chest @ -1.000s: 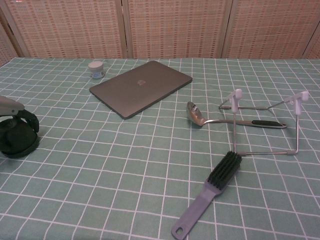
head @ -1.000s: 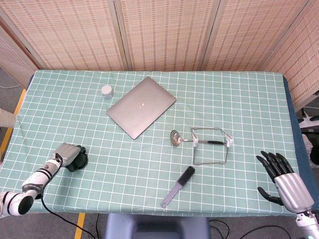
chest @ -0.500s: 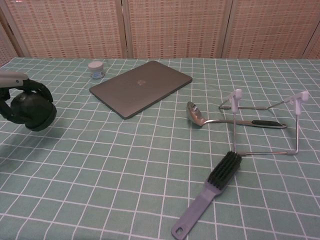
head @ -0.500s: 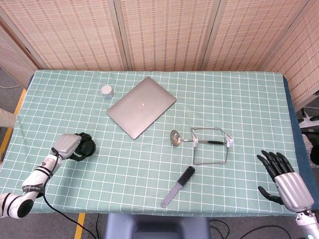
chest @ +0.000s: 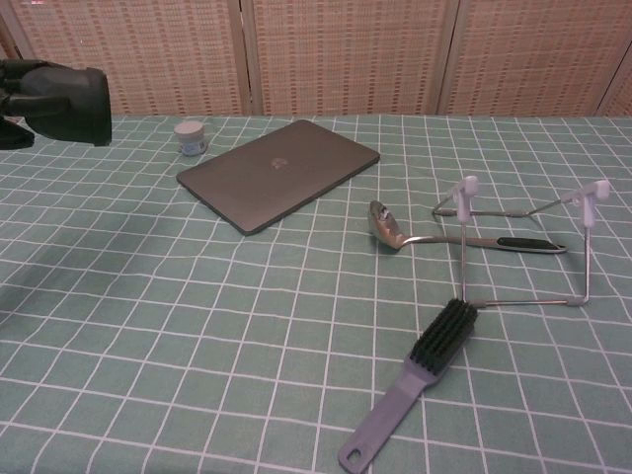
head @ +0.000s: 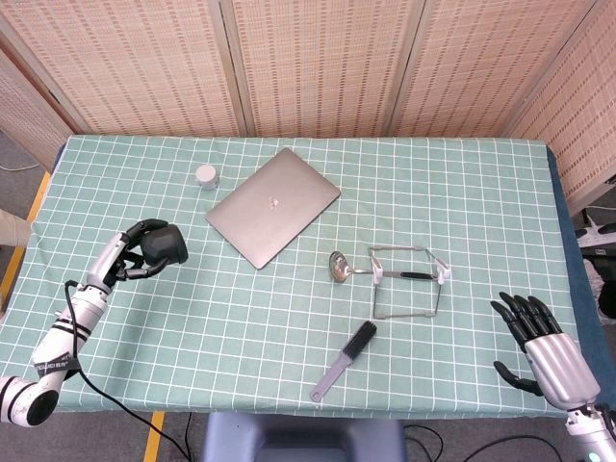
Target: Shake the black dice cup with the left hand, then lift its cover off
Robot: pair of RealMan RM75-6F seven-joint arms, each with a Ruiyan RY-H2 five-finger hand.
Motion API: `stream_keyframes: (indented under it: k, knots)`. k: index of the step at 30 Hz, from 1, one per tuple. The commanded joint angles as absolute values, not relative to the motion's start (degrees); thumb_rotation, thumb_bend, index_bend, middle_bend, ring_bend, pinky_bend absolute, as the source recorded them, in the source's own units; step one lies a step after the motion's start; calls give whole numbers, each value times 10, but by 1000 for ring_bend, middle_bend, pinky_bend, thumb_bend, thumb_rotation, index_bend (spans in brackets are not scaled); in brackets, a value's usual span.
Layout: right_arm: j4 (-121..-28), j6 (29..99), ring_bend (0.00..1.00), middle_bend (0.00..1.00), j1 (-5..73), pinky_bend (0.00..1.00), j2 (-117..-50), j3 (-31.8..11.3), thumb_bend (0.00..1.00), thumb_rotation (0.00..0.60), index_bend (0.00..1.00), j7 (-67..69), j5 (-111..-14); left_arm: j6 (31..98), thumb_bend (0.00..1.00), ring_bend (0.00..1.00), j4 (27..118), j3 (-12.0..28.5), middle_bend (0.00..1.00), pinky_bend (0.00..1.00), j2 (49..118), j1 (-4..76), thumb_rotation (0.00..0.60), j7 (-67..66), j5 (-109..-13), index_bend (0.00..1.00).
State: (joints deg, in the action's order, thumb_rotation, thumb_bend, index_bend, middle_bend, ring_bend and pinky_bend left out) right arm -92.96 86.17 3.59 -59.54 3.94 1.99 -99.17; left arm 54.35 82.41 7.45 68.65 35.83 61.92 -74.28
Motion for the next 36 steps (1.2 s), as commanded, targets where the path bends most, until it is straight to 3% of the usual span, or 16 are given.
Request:
stream_keyframes:
  k: [1, 5, 11, 13, 18, 22, 28, 36]
  knots:
    - [-930, 860, 0, 0, 36, 0, -596, 39, 210, 600, 0, 19, -991, 539, 680, 751, 799, 70, 845, 1000, 682, 348, 600, 612, -834, 810]
    - [-930, 859, 0, 0, 37, 0, -595, 39, 210, 600, 0, 21, -991, 516, 680, 750, 784, 35, 845, 1000, 678, 365, 600, 516, -882, 811]
    - [-930, 864, 0, 0, 36, 0, -593, 39, 210, 600, 0, 24, -991, 509, 677, 750, 724, 16, 849, 1000, 714, 372, 600, 155, -891, 812]
    - [-930, 864, 0, 0, 36, 0, -592, 40, 210, 600, 0, 27, -992, 463, 676, 750, 743, 8, 850, 1000, 706, 383, 600, 49, -869, 811]
    - [-930, 863, 0, 0, 37, 0, -593, 39, 210, 600, 0, 28, -991, 447, 654, 751, 769, 22, 851, 1000, 711, 397, 600, -186, -815, 812]
    - [-929, 861, 0, 0, 38, 0, -593, 41, 210, 600, 0, 27, -993, 380, 652, 751, 818, 30, 850, 1000, 696, 432, 600, -342, -695, 811]
    - [-928, 861, 0, 0, 39, 0, -592, 40, 210, 600, 0, 34, -991, 393, 650, 749, 868, 18, 849, 1000, 702, 465, 600, -468, -555, 811]
    - [-927, 858, 0, 0, 40, 0, -593, 40, 210, 600, 0, 34, -991, 378, 635, 728, 869, -1, 845, 969, 714, 498, 600, -469, -484, 808]
